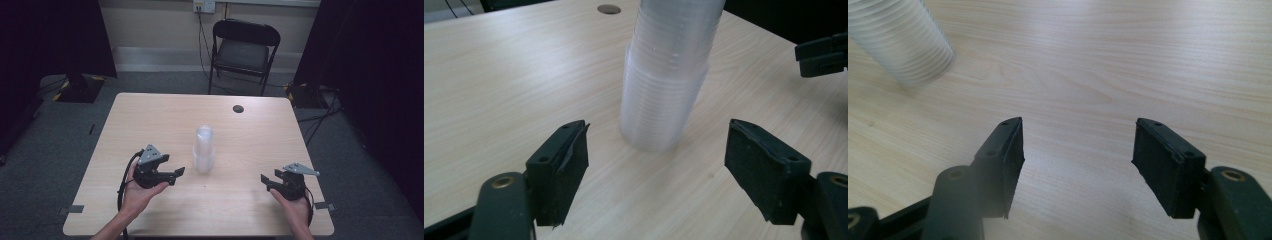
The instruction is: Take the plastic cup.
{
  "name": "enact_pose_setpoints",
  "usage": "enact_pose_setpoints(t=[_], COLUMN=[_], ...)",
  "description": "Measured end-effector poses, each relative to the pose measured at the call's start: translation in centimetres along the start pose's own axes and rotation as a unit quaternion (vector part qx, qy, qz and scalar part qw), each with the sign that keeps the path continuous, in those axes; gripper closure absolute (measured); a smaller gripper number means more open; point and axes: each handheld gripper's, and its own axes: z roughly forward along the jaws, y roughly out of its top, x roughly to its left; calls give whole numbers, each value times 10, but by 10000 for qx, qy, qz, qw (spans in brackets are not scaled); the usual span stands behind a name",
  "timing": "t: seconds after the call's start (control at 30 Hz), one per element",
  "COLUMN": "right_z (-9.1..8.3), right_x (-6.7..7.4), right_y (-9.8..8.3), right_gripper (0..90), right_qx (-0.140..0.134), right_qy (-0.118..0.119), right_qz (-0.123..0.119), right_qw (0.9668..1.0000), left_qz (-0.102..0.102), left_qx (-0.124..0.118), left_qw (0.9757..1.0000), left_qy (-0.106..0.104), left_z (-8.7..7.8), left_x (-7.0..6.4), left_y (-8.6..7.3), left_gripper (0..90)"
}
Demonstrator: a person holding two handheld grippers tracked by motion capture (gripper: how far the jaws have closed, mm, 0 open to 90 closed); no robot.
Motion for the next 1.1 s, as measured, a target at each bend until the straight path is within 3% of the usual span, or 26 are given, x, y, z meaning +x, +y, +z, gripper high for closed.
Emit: enact_pose_setpoints(t=[0.27,0.47,0.57,0.63,0.67,0.73,0.9,0.97,1.1], right_z=[0,1,1,1,1,1,0,-1,-2], right_x=[3,1,0,1,1,2,2,1,0], right_y=[-1,-2,-2,-2,-2,-3,-3,-4,-5], right_gripper=[366,361,361,361,361,361,361,361,361], right_qx=[15,33,36,39,39,53,42,49,44], right_qy=[15,8,14,7,7,22,13,-2,-20], right_qz=[-34,-14,15,3,3,-7,-8,16,31], right_qw=[10000,10000,10000,10000,10000,10000,10000,10000,10000], left_qz=[184,227,235,257,290,215,191,92,132], left_qx=[-324,-254,-369,-435,-491,-425,-581,-611,-648], left_qw=[9992,9990,9985,9982,9982,9985,9978,9972,9965], left_qy=[-139,-274,-316,-314,-197,-252,-266,-414,-512], left_z=[6,14,18,18,18,23,29,35,40], left_x=[-6,-9,-9,-9,-9,-5,-3,-2,-3], left_y=[24,34,42,43,44,50,57,64,71], left_gripper=[211,214,214,234,234,220,255,263,297])
